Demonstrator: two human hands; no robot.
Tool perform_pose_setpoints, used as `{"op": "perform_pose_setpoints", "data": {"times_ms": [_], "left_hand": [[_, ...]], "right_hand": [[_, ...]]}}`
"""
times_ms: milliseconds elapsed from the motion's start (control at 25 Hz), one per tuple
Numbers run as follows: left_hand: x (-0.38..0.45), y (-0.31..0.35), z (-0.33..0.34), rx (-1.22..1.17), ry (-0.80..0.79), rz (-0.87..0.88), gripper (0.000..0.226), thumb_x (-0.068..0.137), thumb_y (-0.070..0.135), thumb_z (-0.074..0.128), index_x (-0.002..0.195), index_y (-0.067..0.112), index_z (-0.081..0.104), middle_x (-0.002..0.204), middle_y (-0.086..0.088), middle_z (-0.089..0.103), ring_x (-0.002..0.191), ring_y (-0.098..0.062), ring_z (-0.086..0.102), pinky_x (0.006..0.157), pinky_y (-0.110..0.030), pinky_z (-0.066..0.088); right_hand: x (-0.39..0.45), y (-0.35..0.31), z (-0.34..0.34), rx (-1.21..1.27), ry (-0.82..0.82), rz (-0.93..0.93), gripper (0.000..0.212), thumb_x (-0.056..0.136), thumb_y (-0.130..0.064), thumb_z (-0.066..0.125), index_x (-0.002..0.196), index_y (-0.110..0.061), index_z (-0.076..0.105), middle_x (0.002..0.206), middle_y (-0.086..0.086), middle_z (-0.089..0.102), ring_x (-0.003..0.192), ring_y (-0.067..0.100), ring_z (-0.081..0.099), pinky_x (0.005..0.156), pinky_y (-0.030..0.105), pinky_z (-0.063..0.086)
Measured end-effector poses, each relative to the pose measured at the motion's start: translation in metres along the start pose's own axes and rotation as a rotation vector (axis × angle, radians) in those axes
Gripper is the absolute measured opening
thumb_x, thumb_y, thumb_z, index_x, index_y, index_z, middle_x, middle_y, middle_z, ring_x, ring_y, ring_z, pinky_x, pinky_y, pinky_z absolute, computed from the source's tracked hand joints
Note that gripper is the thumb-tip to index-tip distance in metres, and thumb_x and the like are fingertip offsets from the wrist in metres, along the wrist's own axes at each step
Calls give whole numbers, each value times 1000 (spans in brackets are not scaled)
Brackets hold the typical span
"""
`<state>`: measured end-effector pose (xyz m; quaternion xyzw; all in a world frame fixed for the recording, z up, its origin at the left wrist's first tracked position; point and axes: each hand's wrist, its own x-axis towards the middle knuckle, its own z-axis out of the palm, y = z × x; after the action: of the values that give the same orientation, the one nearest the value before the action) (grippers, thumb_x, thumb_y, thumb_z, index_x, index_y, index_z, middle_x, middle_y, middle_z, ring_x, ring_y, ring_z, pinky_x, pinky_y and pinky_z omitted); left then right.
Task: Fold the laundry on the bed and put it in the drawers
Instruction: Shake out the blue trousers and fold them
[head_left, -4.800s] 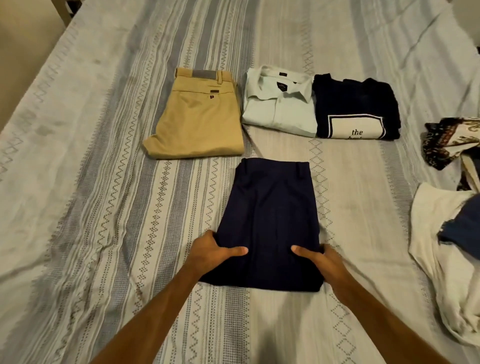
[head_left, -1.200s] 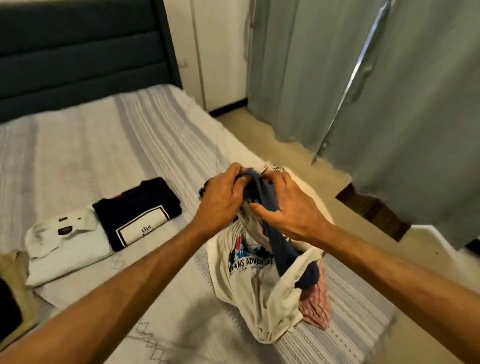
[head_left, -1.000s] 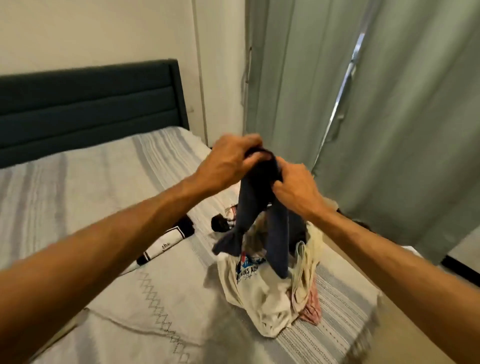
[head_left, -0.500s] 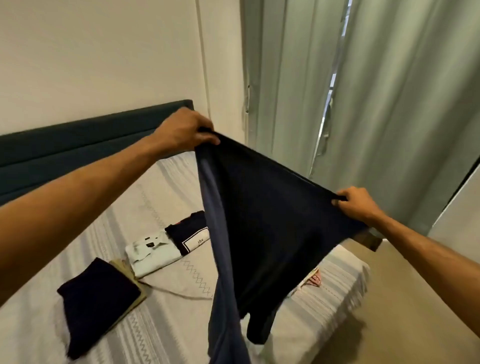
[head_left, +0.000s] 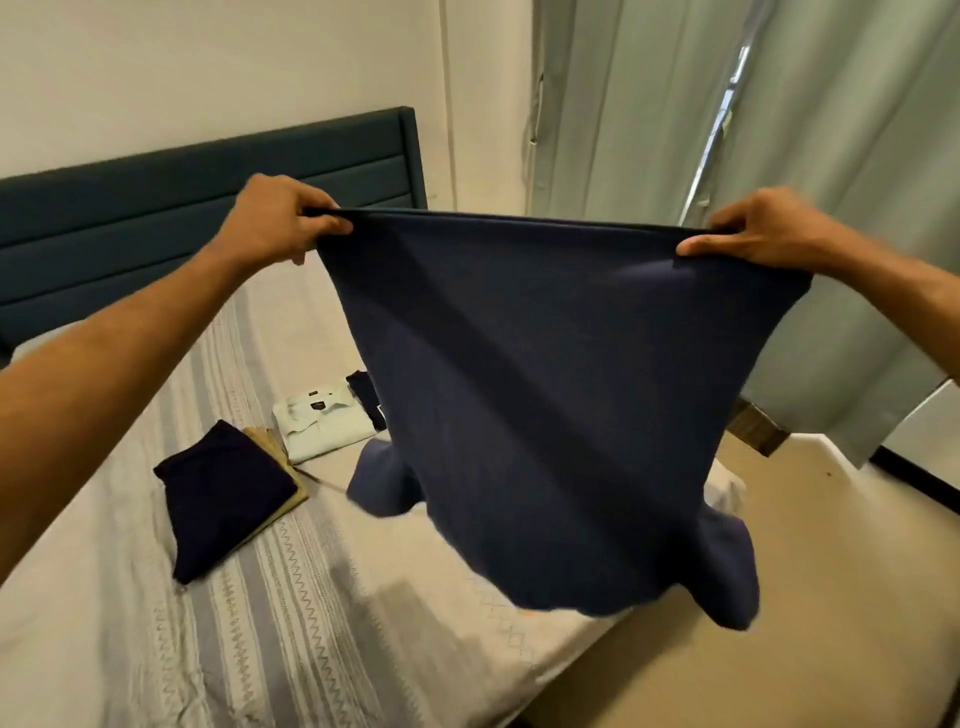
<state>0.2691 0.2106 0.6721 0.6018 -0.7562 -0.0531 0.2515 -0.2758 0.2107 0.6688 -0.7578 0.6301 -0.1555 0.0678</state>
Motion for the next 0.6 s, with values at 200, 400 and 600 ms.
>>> {"op": "perform_pose_setpoints", "data": {"times_ms": [200,400,600], "left_hand": [[22,0,11,-134,-14,-54,24,99,25,69,115,8,75,101,-17,76,87,-30,77,83,-39,65],[23,-3,13,-103,-83,-25,24,97,24,69,114,8,74,101,-12,75,81,-12,77,75,-12,58],[20,-3,-46,38,19,113,25,97,24,70,118,9,73,103,-12,72,74,-6,69,70,1,49]], "right_hand": [[31,16,-12,-181,-338,142,41,70,-49,92,91,-19,75,76,1,73,70,19,70,54,27,50],[38,34,-2,-154,-315,176,35,87,-41,80,87,-7,71,79,9,68,72,23,63,62,34,48],[21,24,-40,86,-201,249,22,84,-33,80,91,-14,71,92,14,70,78,25,61,66,29,53]]}}
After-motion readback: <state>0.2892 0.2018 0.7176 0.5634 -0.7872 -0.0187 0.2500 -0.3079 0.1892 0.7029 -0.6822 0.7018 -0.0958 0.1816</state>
